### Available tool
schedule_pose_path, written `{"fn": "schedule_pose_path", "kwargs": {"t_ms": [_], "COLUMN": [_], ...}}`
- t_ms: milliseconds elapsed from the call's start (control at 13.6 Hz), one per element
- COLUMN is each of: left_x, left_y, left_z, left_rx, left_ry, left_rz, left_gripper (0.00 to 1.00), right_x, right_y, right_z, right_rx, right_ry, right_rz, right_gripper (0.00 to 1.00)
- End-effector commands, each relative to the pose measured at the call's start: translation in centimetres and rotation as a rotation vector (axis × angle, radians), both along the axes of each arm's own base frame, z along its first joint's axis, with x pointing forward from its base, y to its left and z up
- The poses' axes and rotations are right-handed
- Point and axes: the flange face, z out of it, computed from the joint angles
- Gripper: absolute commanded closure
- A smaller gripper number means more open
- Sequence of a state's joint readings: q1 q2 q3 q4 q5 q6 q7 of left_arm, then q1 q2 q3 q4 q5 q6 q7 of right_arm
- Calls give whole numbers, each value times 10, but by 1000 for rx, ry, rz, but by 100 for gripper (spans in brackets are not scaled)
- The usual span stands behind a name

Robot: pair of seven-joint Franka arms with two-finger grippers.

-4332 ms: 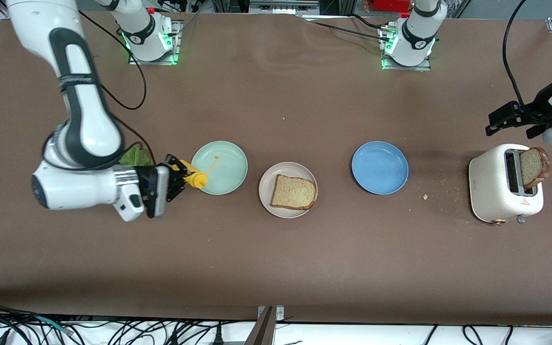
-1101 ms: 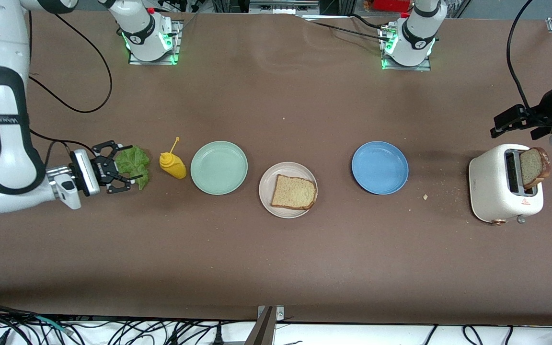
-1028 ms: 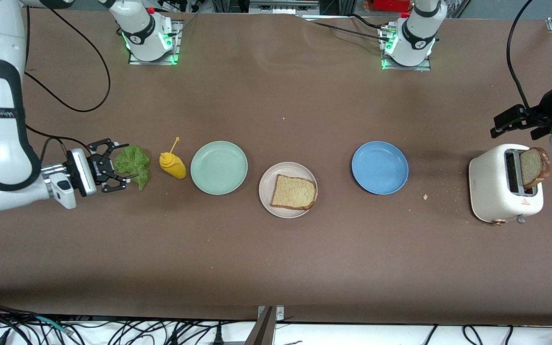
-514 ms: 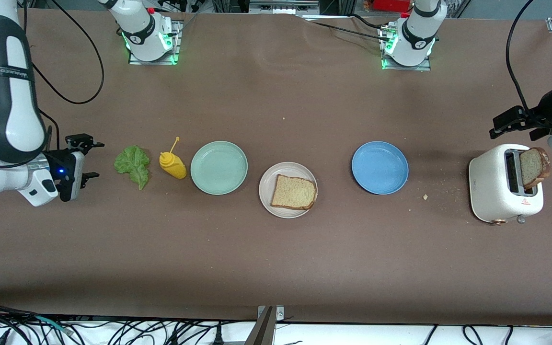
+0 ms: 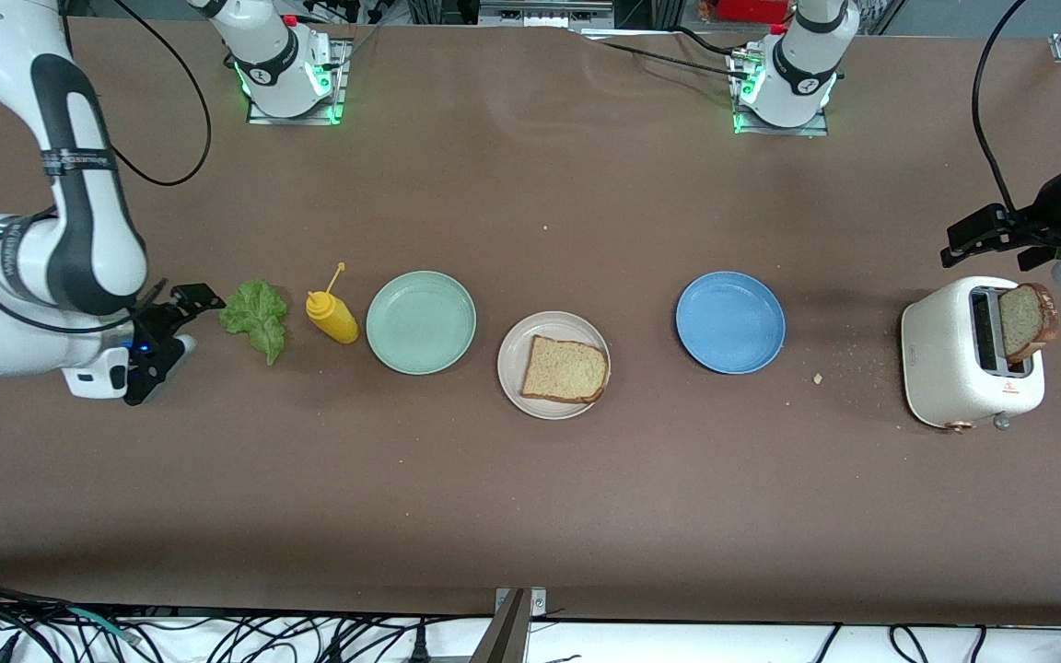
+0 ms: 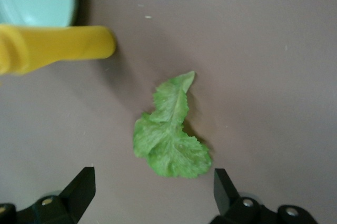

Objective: Make sandwich in beige plate with both arms
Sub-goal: 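Move the right gripper to the green lettuce leaf and grasp it, then lift the lettuce leaf with the right gripper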

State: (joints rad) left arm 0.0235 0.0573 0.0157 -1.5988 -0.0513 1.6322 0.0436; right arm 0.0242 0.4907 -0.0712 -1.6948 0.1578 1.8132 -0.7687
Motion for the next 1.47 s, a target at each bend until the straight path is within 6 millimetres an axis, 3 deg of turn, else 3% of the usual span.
{"fn": "schedule_pose_path", "kwargs": {"t_ms": [0, 220, 441, 734, 881, 1028, 1175, 1395], "left_x": [0, 0, 0, 0, 0, 0, 0, 0], "left_y": [1, 1, 0, 0, 0, 0, 0, -1], "left_z": [1, 1, 1, 1, 1, 1, 1, 1], "left_rx": [39, 39, 39, 39, 39, 39, 39, 39], "left_ry": [-9, -9, -9, -9, -9, -9, -7, -7], "left_rz": [-5, -5, -8, -6, -6, -6, -6, -8], "left_gripper": [0, 0, 0, 0, 0, 0, 0, 0], "right_x": [-49, -84, -93, -95, -97, -98, -99, -97], "right_y": [23, 17, 16, 16, 18, 20, 26, 28], "right_z": [-25, -78, -89, -105, -109, -116, -123, -123], "right_rx": [-99, -118, -124, -127, -129, -131, -134, -135], "right_ry": [-46, -120, -152, -148, -155, -140, -129, -128], "right_rz": [-101, -127, -131, -123, -118, -117, -106, -104], "right_gripper": [0, 0, 0, 16, 29, 72, 100, 100]}}
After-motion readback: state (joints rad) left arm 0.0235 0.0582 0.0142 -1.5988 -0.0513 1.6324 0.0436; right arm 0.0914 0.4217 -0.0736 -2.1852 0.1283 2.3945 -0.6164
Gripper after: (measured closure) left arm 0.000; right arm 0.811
